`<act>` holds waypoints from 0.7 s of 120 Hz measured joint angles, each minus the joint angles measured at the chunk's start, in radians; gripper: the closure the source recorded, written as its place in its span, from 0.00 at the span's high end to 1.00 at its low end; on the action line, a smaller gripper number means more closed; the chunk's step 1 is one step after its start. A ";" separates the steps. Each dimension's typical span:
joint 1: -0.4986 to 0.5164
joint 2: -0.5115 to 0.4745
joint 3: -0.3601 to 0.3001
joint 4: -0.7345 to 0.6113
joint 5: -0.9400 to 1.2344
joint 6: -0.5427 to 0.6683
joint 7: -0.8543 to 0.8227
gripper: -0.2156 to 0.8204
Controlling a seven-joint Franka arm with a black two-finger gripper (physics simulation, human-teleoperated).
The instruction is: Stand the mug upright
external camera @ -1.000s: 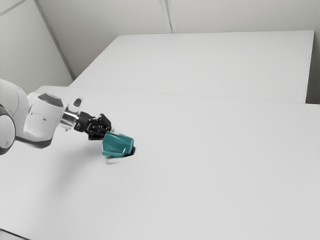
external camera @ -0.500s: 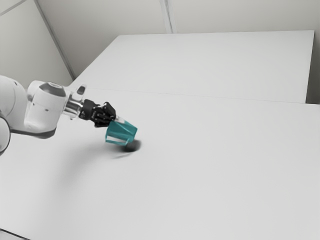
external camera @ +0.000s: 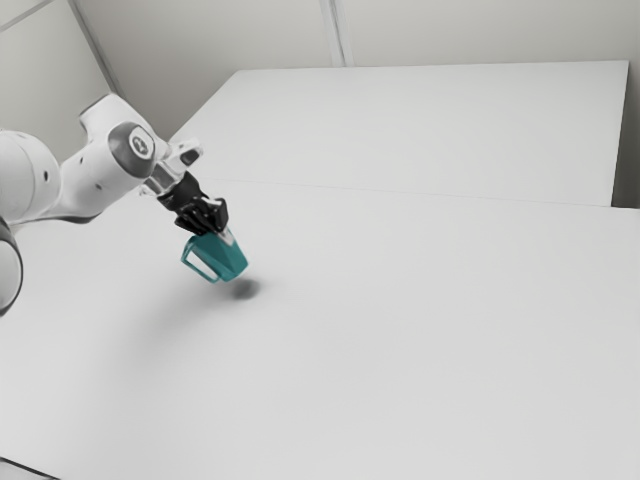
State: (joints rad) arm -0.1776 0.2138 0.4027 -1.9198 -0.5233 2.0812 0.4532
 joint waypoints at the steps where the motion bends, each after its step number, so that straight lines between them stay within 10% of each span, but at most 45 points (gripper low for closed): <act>1: 0.000 0.001 -0.002 0.000 0.010 0.005 -0.005 0.05; 84: -0.005 0.053 -0.105 0.019 0.503 0.135 -0.438 0.04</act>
State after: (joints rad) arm -0.1825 0.2664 0.2974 -1.9003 -0.0204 2.2160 0.0156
